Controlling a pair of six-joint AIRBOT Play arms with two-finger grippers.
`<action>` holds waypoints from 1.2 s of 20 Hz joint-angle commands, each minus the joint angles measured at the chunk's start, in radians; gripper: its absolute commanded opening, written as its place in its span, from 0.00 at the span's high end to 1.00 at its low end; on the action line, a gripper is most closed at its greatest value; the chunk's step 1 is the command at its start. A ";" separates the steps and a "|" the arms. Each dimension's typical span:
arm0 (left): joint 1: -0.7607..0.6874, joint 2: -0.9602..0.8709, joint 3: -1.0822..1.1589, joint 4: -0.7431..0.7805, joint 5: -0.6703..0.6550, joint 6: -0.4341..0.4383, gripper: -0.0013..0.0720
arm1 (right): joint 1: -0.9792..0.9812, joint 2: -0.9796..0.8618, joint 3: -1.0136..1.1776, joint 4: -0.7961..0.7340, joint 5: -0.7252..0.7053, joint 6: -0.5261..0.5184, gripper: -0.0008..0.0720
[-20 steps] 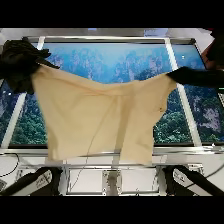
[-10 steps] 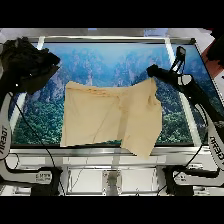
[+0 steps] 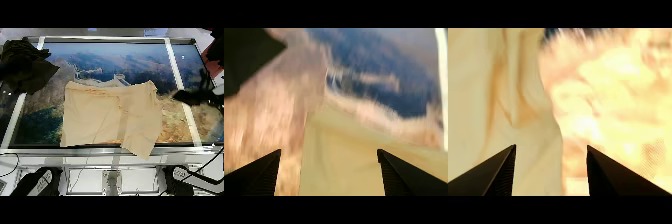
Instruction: Fold the shirts.
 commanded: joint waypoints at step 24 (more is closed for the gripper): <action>-0.374 0.384 -0.871 -0.127 0.099 -0.624 0.02 | 0.039 -0.005 -0.454 0.259 -0.024 -0.045 0.69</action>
